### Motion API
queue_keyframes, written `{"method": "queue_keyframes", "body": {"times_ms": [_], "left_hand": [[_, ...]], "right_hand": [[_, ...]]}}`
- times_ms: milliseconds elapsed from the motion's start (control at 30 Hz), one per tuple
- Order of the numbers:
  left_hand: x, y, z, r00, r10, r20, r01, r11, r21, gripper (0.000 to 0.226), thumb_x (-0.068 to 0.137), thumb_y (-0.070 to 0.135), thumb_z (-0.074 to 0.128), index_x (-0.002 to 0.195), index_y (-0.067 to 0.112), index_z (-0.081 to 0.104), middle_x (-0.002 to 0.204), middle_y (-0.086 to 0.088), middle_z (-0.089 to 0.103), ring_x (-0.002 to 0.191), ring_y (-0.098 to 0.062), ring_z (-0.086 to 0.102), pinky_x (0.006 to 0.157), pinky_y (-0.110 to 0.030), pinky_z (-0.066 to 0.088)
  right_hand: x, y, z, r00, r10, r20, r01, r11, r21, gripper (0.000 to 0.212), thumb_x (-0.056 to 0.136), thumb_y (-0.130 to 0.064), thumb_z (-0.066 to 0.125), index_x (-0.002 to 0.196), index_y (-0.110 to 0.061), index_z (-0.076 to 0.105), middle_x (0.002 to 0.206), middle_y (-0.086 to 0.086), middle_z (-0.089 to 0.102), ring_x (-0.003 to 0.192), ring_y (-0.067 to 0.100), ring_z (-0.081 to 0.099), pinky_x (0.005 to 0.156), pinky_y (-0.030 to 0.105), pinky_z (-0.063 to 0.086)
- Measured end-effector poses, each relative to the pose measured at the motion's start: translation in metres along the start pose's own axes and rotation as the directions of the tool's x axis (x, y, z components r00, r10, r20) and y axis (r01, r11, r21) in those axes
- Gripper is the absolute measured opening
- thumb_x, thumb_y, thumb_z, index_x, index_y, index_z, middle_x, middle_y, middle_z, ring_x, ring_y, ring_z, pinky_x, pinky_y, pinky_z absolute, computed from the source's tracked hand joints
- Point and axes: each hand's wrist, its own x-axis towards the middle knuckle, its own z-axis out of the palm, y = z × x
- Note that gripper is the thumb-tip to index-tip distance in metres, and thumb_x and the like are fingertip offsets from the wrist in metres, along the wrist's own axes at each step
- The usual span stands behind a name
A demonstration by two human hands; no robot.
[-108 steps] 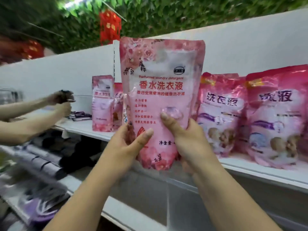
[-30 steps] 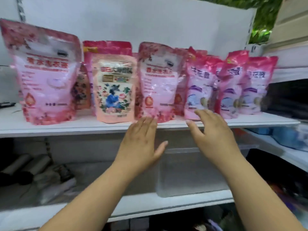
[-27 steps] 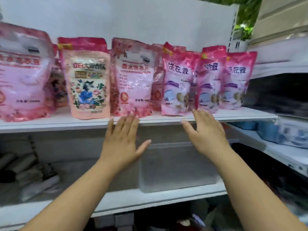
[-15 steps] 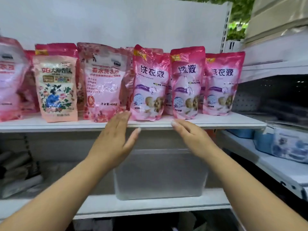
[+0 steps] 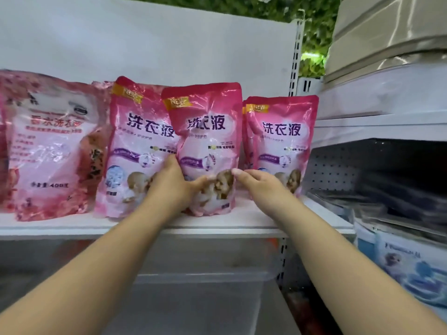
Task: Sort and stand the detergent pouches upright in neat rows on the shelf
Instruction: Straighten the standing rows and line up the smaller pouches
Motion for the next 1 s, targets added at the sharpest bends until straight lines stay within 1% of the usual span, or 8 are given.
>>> {"method": "queue_keyframes", "body": {"times_ms": [100, 200, 300, 667, 767, 833, 900, 1000], "left_hand": [[-0.001, -0.007, -0.015, 0.998, -0.024, -0.053, 0.022, 0.999, -0.037, 0.048, 0.07, 0.036, 0.076, 0.107, 0.016, 0.053, 0.093, 0.004, 0.064, 0.082, -0.012, 0.059, 0.068, -0.022, 0.045], [-0.007, -0.014, -0.027, 0.992, -0.05, -0.114, 0.04, 0.996, -0.081, 0.035, 0.072, 0.027, 0.076, 0.098, 0.024, 0.053, 0.075, 0.016, 0.057, 0.07, 0.002, 0.054, 0.053, -0.011, 0.037], [-0.01, -0.018, -0.035, 0.981, -0.082, -0.177, 0.065, 0.993, -0.102, 0.033, 0.074, 0.022, 0.075, 0.097, 0.025, 0.052, 0.074, 0.017, 0.058, 0.067, 0.005, 0.053, 0.047, -0.005, 0.037], [-0.014, -0.024, -0.031, 0.967, -0.159, -0.197, 0.099, 0.953, -0.286, 0.06, 0.062, 0.036, 0.071, 0.117, 0.025, 0.048, 0.103, 0.005, 0.064, 0.093, -0.016, 0.063, 0.078, -0.033, 0.052], [-0.014, -0.021, -0.028, 0.955, -0.165, -0.247, 0.102, 0.964, -0.247, 0.062, 0.063, 0.04, 0.069, 0.119, 0.024, 0.046, 0.098, 0.008, 0.062, 0.091, -0.018, 0.061, 0.079, -0.039, 0.053], [-0.014, -0.022, -0.027, 0.953, -0.162, -0.256, 0.101, 0.967, -0.235, 0.06, 0.066, 0.039, 0.068, 0.12, 0.024, 0.046, 0.096, 0.008, 0.061, 0.089, -0.019, 0.061, 0.077, -0.04, 0.052], [-0.013, -0.023, -0.027, 0.952, -0.149, -0.268, 0.086, 0.969, -0.23, 0.055, 0.072, 0.035, 0.068, 0.121, 0.022, 0.047, 0.095, 0.007, 0.061, 0.087, -0.018, 0.061, 0.07, -0.036, 0.052], [-0.012, -0.025, -0.026, 0.95, -0.141, -0.279, 0.075, 0.969, -0.235, 0.056, 0.073, 0.035, 0.068, 0.123, 0.02, 0.048, 0.099, 0.002, 0.062, 0.088, -0.02, 0.062, 0.067, -0.034, 0.051]], "right_hand": [[0.014, 0.003, 0.002, 0.997, -0.022, 0.077, 0.015, 0.996, 0.09, 0.047, 0.092, -0.049, 0.043, 0.122, -0.015, 0.054, 0.112, -0.002, 0.059, 0.093, 0.011, 0.052, 0.081, 0.025, 0.036], [0.034, 0.004, 0.008, 0.993, 0.014, 0.119, -0.039, 0.975, 0.218, 0.07, 0.084, -0.058, 0.048, 0.135, -0.01, 0.042, 0.13, 0.003, 0.053, 0.113, 0.021, 0.05, 0.096, 0.032, 0.036], [0.051, -0.012, 0.013, 0.979, 0.051, 0.198, -0.135, 0.889, 0.438, 0.105, 0.06, -0.074, 0.059, 0.141, -0.012, 0.033, 0.14, 0.012, 0.046, 0.125, 0.032, 0.046, 0.105, 0.052, 0.035], [0.067, -0.031, 0.029, 0.88, -0.089, 0.466, -0.168, 0.86, 0.481, 0.079, 0.083, -0.072, 0.025, 0.147, -0.027, 0.018, 0.156, 0.001, 0.013, 0.142, 0.026, 0.014, 0.112, 0.05, 0.013], [0.072, -0.029, 0.027, 0.925, -0.066, 0.374, -0.159, 0.827, 0.539, 0.076, 0.086, -0.069, 0.024, 0.145, -0.022, 0.025, 0.15, 0.003, 0.03, 0.137, 0.026, 0.027, 0.111, 0.045, 0.02], [0.079, -0.025, 0.027, 0.988, 0.005, 0.152, -0.083, 0.857, 0.509, 0.067, 0.091, -0.061, 0.026, 0.139, -0.015, 0.037, 0.132, 0.001, 0.046, 0.12, 0.024, 0.044, 0.101, 0.037, 0.033], [0.091, -0.021, 0.029, 0.997, 0.063, -0.042, -0.039, 0.899, 0.436, 0.068, 0.09, -0.06, 0.03, 0.139, -0.013, 0.037, 0.139, 0.004, 0.043, 0.124, 0.028, 0.043, 0.104, 0.043, 0.033], [0.099, -0.021, 0.03, 0.999, -0.016, -0.037, 0.032, 0.869, 0.494, 0.063, 0.091, -0.056, 0.035, 0.146, -0.027, 0.022, 0.148, 0.005, 0.033, 0.134, 0.029, 0.034, 0.108, 0.052, 0.028]]}}
